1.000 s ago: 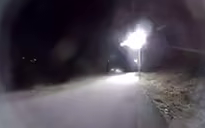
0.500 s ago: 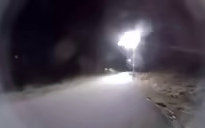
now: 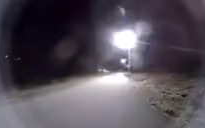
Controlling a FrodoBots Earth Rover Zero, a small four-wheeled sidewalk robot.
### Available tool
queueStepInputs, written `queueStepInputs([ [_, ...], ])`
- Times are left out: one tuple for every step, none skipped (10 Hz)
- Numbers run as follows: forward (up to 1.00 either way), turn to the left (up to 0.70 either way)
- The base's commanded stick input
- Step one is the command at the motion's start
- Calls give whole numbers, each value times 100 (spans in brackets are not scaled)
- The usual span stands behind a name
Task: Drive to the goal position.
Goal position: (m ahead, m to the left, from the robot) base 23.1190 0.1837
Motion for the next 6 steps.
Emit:
queueStepInputs([
  [100,0],
  [100,0],
  [100,0],
  [100,0],
  [100,0],
  [100,0],
])
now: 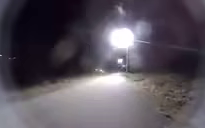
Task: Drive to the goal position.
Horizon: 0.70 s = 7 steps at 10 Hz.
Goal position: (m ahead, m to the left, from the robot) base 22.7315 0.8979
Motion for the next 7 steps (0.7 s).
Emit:
queueStepInputs([
  [100,0],
  [100,0],
  [100,0],
  [100,0],
  [100,0],
  [100,0],
  [100,0],
])
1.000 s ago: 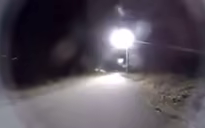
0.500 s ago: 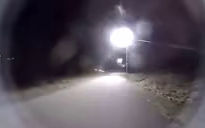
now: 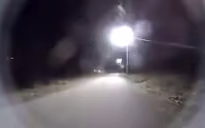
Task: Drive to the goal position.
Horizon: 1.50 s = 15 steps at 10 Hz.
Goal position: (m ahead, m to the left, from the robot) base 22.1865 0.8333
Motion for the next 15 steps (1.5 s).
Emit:
queueStepInputs([
  [100,0],
  [100,0],
  [100,0],
  [100,0],
  [100,0],
  [100,-1],
  [100,-21],
  [100,-38],
  [100,-9],
  [100,0],
  [100,0],
  [100,0],
  [100,0],
  [100,0],
  [100,0],
])
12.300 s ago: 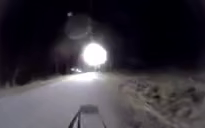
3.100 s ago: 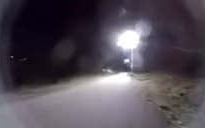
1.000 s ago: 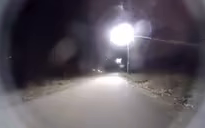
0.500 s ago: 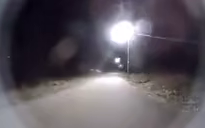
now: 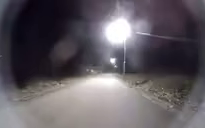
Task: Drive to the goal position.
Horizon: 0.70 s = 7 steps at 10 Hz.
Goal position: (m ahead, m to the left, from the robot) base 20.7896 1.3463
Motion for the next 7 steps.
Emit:
queueStepInputs([
  [100,0],
  [100,0],
  [100,0],
  [100,0],
  [100,0],
  [100,0],
  [100,0],
])
